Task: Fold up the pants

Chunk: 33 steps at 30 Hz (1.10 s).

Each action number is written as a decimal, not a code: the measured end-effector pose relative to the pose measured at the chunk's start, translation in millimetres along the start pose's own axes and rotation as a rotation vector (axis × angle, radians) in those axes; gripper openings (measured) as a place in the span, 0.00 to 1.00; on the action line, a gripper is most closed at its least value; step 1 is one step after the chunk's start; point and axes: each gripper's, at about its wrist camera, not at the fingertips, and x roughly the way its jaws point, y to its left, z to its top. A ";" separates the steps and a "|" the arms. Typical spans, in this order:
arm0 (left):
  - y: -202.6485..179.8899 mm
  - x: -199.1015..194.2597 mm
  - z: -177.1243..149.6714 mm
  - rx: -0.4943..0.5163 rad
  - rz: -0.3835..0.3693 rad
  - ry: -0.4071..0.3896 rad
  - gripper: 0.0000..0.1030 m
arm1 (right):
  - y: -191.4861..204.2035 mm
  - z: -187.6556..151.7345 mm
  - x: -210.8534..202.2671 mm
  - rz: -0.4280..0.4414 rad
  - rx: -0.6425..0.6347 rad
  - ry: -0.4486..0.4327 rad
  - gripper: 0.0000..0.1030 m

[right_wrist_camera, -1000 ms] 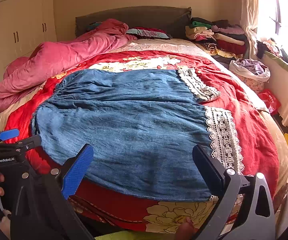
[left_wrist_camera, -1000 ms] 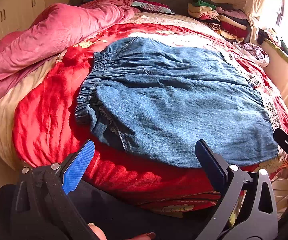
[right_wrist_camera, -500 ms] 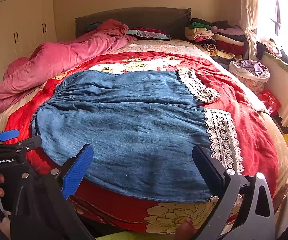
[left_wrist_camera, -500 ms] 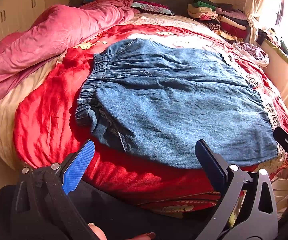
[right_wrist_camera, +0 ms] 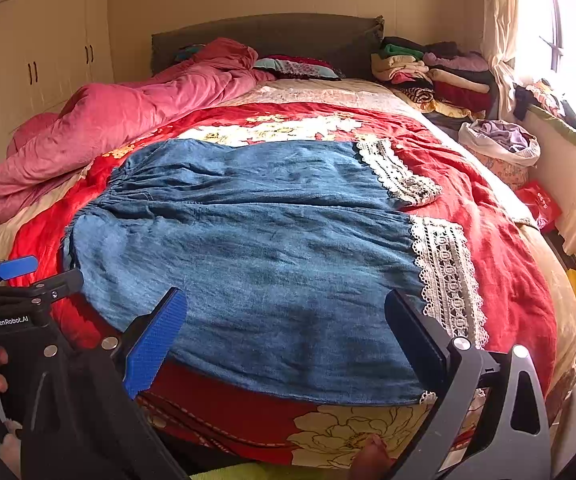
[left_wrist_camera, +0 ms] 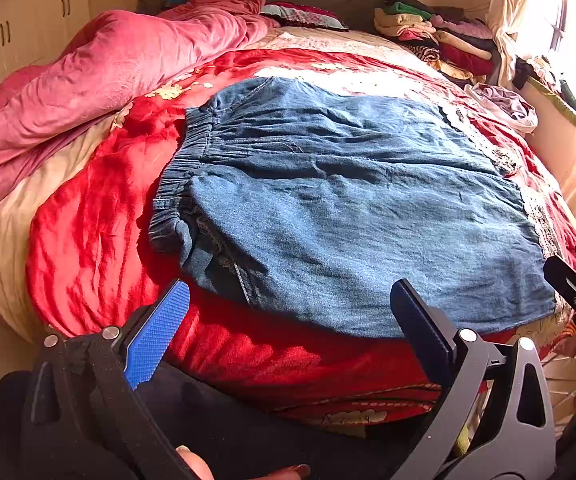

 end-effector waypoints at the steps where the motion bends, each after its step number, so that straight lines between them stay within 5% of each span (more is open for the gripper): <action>1: 0.2 -0.2 0.2 0.000 -0.001 0.001 0.92 | -0.1 0.2 0.3 0.000 0.000 0.001 0.96; 33: 5.9 20.6 18.4 -0.015 -0.021 0.015 0.92 | 6.2 26.5 22.2 -0.010 -0.022 -0.016 0.96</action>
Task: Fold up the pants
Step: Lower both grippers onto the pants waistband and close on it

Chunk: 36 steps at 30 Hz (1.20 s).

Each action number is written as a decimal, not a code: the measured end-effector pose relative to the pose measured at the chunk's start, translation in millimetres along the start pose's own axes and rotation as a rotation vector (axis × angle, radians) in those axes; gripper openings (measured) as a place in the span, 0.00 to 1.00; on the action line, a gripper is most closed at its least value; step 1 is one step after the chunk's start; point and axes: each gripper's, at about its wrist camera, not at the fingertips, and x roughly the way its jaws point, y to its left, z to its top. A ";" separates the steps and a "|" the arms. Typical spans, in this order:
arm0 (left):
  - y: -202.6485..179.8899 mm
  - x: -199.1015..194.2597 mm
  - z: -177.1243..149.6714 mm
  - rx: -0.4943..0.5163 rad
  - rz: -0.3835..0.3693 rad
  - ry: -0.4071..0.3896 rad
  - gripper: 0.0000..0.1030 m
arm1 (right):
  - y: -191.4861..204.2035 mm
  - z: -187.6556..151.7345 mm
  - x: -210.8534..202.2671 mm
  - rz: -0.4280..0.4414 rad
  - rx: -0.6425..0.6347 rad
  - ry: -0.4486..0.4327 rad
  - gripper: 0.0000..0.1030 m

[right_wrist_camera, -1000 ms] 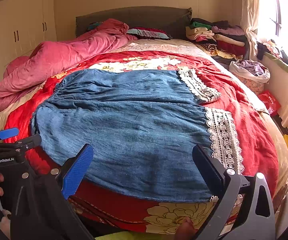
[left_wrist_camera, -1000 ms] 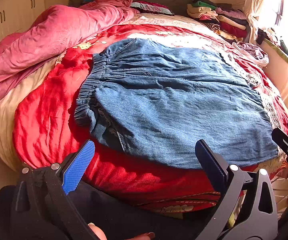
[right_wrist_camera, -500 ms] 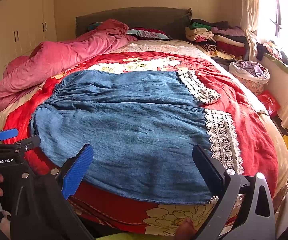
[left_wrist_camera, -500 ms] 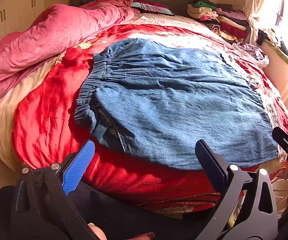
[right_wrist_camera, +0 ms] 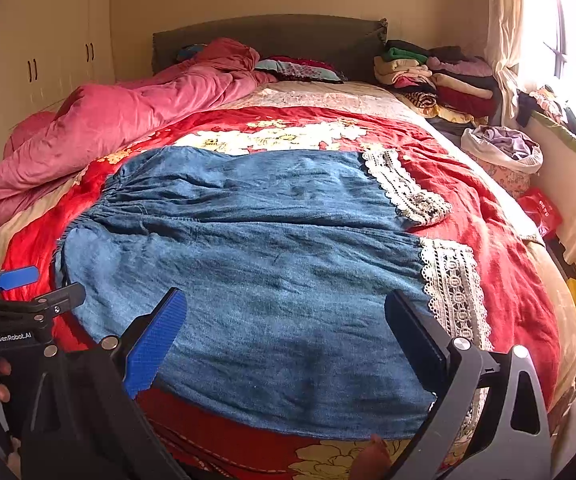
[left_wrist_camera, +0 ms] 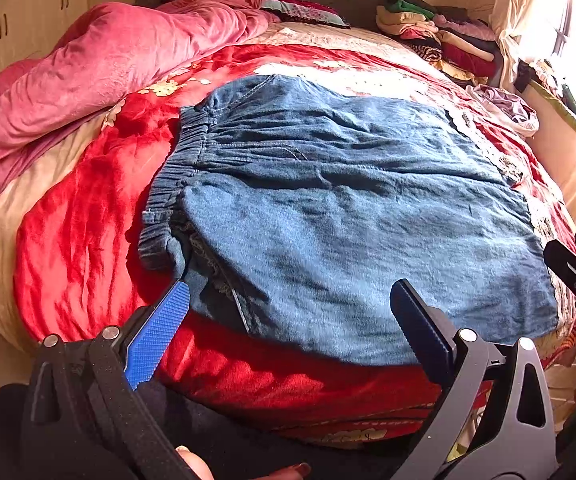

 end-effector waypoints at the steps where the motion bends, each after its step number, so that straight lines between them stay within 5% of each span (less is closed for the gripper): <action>1: 1.5 2.9 4.3 -0.003 -0.003 0.001 0.92 | -0.2 1.7 1.1 0.001 -0.003 0.000 0.96; 17: 46.0 49.7 79.8 -0.054 0.053 -0.001 0.92 | 20.6 66.3 72.5 0.138 -0.072 0.081 0.96; 36: 96.7 128.1 136.2 -0.075 0.091 0.077 0.92 | 48.7 151.8 211.7 0.261 -0.239 0.199 0.96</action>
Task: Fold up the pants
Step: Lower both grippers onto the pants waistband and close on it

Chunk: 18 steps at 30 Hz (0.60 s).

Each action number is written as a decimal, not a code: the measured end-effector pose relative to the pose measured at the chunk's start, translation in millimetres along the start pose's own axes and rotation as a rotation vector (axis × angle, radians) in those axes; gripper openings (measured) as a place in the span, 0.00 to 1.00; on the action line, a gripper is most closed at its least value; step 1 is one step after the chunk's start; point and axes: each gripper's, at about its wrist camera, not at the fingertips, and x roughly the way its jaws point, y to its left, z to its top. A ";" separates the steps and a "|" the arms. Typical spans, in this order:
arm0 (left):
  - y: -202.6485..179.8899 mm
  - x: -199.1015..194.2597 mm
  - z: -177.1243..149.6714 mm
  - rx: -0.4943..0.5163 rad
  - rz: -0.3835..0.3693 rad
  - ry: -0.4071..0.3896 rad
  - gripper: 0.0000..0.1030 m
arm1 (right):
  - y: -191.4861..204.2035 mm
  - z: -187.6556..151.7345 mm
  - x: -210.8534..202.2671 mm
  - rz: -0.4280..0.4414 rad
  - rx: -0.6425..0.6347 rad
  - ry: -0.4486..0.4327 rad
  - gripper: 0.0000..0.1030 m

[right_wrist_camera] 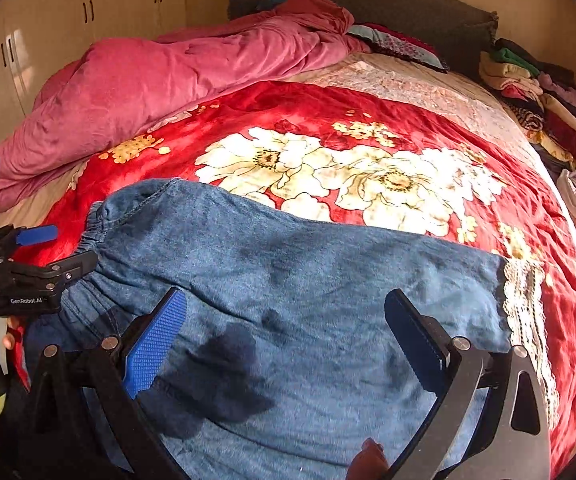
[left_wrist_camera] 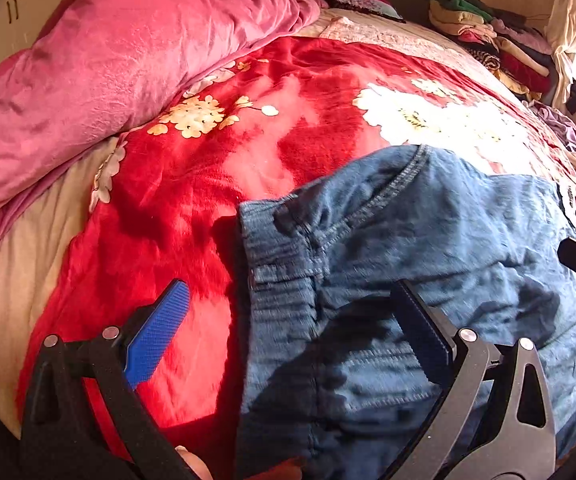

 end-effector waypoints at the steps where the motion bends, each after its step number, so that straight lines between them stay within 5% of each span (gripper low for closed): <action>1: 4.6 5.2 3.9 -0.007 -0.003 0.008 0.92 | -0.8 3.8 7.2 0.012 -0.013 0.007 0.96; 6: 26.7 27.8 18.5 -0.035 -0.010 0.025 0.92 | -3.7 17.9 36.0 0.005 -0.094 0.040 0.96; 12: 30.0 37.3 24.9 -0.021 -0.123 0.020 0.91 | -4.4 37.4 60.8 -0.006 -0.202 0.039 0.96; 14: 29.1 37.8 26.2 -0.020 -0.172 -0.001 0.81 | -4.9 43.3 69.2 0.010 -0.223 0.050 0.96; 18: 19.7 36.9 27.4 0.034 -0.187 -0.028 0.44 | -3.0 50.3 86.8 0.017 -0.271 0.096 0.95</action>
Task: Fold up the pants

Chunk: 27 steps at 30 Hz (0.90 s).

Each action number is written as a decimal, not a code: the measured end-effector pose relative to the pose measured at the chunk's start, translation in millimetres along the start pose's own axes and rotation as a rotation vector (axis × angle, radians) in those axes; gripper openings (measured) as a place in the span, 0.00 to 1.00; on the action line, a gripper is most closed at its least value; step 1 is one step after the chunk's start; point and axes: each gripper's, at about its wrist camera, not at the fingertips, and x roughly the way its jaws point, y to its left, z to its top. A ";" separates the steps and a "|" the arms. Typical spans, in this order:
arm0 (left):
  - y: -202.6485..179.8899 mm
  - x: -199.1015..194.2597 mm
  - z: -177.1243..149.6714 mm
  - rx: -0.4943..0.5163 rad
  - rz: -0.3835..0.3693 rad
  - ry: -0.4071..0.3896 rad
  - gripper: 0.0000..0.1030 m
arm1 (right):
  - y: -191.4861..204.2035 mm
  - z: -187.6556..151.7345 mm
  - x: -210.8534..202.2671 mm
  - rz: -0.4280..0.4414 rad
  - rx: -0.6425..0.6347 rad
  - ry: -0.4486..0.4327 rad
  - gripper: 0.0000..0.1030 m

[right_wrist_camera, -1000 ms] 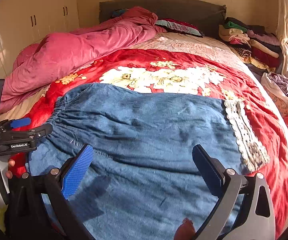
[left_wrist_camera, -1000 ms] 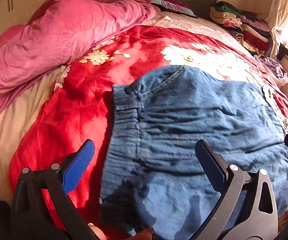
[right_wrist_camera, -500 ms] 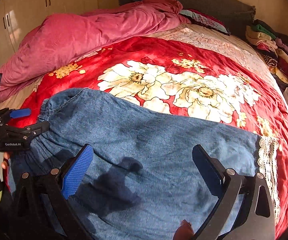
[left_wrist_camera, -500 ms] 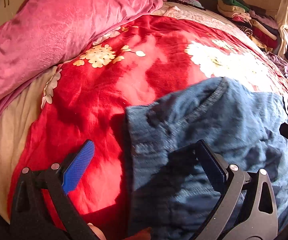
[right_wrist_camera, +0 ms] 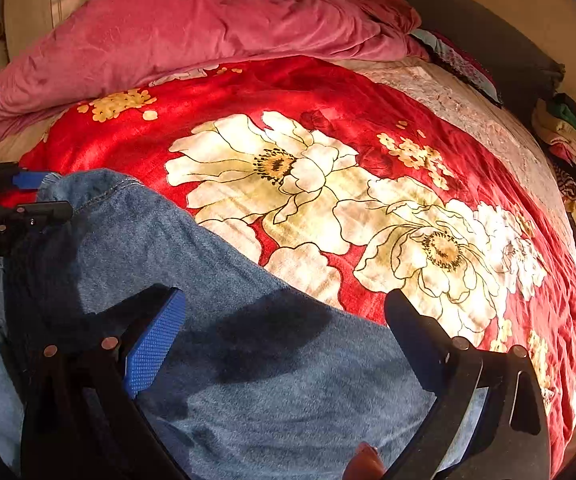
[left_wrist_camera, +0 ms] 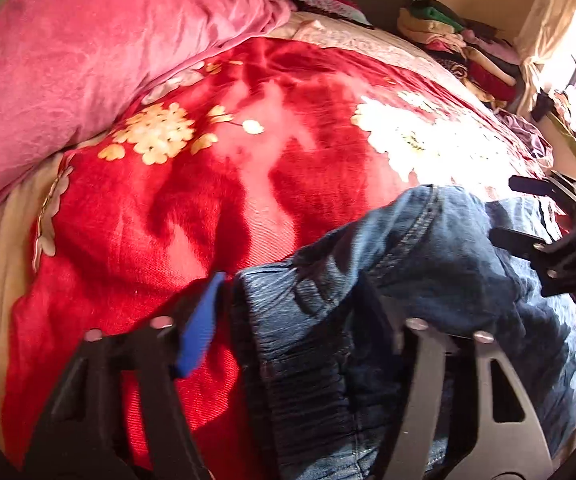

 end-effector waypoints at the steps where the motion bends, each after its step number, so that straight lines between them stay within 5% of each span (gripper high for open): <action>1: -1.8 -1.2 -0.6 0.013 0.017 -0.010 0.38 | 1.3 2.0 2.7 -0.002 -0.014 0.004 0.95; 4: -0.1 -8.1 -0.7 0.012 0.020 -0.045 0.30 | 9.1 8.6 8.7 -0.010 -0.086 0.007 0.91; 9: -1.7 -36.8 -1.9 0.018 -0.007 -0.132 0.27 | 25.5 15.4 19.8 0.025 -0.160 0.033 0.66; 11: -6.1 -44.5 -3.2 0.038 -0.007 -0.155 0.27 | 33.8 14.6 21.5 0.042 -0.187 0.030 0.52; 13: -10.4 -49.6 -5.1 0.056 -0.006 -0.168 0.27 | 42.3 12.4 18.9 0.088 -0.188 0.025 0.19; 15: -14.5 -54.3 -7.2 0.081 0.021 -0.187 0.27 | 53.3 7.8 10.0 0.059 -0.205 -0.006 0.11; 27: -21.5 -80.2 -25.4 0.100 -0.019 -0.229 0.27 | 50.7 -49.2 -101.9 0.099 0.033 -0.256 0.05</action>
